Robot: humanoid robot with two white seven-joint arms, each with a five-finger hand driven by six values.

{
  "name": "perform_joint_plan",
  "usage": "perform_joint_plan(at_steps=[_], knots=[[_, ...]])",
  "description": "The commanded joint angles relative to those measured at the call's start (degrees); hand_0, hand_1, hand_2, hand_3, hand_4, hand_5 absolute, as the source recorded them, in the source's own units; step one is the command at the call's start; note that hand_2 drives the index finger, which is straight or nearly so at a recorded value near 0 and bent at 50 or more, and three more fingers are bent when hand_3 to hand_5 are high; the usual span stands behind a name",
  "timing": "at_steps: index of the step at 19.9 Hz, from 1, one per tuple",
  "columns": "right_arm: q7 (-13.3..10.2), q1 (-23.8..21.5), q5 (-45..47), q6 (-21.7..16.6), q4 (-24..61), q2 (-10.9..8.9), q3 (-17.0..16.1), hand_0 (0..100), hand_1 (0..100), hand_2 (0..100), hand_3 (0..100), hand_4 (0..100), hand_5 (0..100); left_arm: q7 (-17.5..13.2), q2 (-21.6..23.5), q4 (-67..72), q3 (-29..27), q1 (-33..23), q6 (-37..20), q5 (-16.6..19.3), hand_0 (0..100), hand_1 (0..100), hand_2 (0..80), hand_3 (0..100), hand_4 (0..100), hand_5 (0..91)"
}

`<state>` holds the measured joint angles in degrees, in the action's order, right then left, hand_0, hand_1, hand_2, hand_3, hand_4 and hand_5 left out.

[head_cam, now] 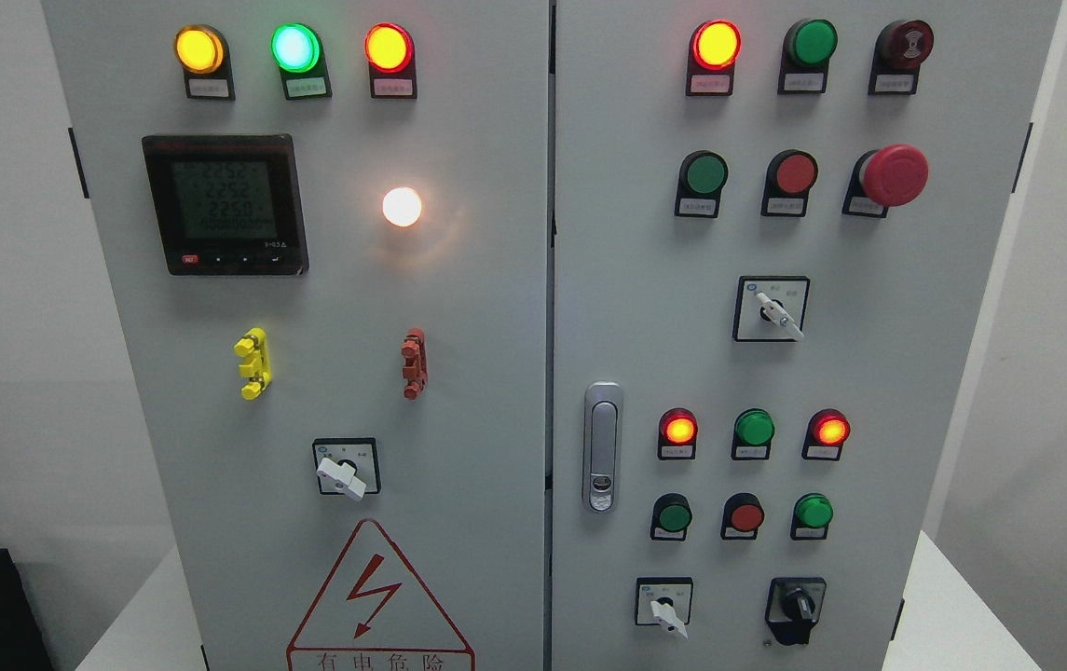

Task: Trip black knob to open circuit

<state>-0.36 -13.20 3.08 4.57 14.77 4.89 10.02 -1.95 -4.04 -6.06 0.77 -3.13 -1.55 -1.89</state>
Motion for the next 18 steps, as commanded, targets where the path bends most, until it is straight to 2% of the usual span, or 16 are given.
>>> perform_joint_plan(at_steps=[1, 8, 18], knots=[[0.36, 0.02, -0.09, -0.26, -0.18, 0.21, -0.09, 0, 22, 0, 0, 0, 0, 0.01, -0.09, -0.01, -0.07, 0.14, -0.12, -0.14, 12, 39, 0.0, 0, 0, 0.0], [1.86, 0.02, -0.01, -0.53, -0.18, 0.21, -0.26, 0, 22, 0, 0, 0, 0, 0.01, -0.09, -0.01, -0.07, 0.14, -0.12, -0.14, 12, 39, 0.0, 0, 0, 0.0], [1.07, -0.07, 0.79, -3.87, 2.54, 0.29, -0.53, 0, 18, 0, 0, 0, 0, 0.01, 0.00, -0.01, -0.07, 0.14, -0.12, -0.14, 12, 39, 0.0, 0, 0, 0.0]])
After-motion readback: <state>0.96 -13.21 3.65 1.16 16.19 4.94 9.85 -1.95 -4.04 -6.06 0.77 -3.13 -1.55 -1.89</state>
